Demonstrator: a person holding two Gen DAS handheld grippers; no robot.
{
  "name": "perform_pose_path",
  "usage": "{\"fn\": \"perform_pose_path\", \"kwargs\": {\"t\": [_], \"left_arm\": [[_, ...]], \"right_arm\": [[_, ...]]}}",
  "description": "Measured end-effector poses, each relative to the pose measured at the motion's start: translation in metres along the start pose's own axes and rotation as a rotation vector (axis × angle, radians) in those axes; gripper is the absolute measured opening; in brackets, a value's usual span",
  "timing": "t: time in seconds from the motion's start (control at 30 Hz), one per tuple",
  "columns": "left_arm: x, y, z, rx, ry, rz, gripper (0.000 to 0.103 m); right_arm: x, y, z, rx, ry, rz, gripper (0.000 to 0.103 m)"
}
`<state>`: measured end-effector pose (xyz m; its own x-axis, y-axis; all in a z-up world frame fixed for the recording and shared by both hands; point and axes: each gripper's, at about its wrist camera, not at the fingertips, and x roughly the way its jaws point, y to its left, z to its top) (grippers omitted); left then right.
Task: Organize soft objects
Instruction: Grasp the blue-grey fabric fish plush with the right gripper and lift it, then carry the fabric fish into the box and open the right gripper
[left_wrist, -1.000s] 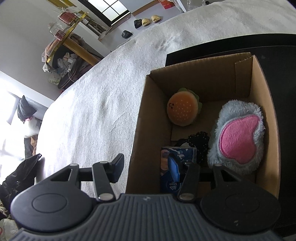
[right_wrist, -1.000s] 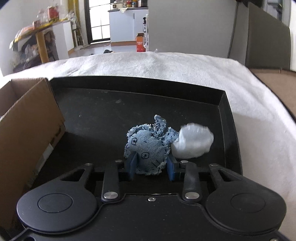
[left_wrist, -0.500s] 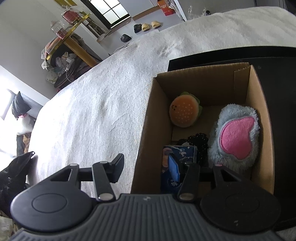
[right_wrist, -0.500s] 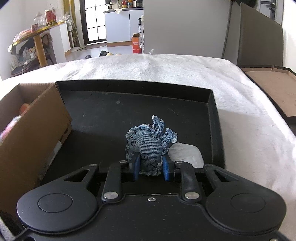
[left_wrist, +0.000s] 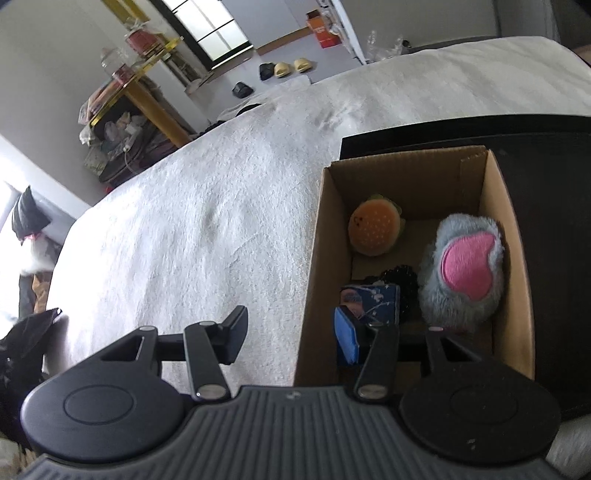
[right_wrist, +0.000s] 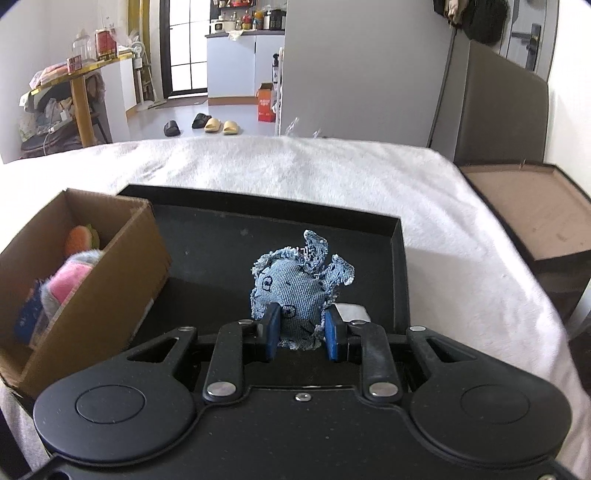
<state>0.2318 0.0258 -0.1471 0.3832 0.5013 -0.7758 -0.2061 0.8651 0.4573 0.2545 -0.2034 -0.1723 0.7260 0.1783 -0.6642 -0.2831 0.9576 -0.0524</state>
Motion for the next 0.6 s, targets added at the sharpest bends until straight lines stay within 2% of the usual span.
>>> {"fn": "perform_pose_path", "kwargs": {"t": [0.23, 0.47, 0.6], "left_arm": [[-0.001, 0.021, -0.009, -0.014, -0.019, -0.059, 0.05], [0.004, 0.036, -0.016, -0.084, -0.022, -0.145, 0.05], [0.011, 0.045, -0.019, -0.135, 0.002, -0.201, 0.05]], "right_arm": [[-0.018, 0.014, 0.014, -0.032, -0.034, -0.016, 0.025], [-0.033, 0.037, 0.024, -0.079, -0.057, -0.014, 0.025], [-0.045, 0.051, 0.028, -0.094, -0.071, 0.003, 0.025]]}}
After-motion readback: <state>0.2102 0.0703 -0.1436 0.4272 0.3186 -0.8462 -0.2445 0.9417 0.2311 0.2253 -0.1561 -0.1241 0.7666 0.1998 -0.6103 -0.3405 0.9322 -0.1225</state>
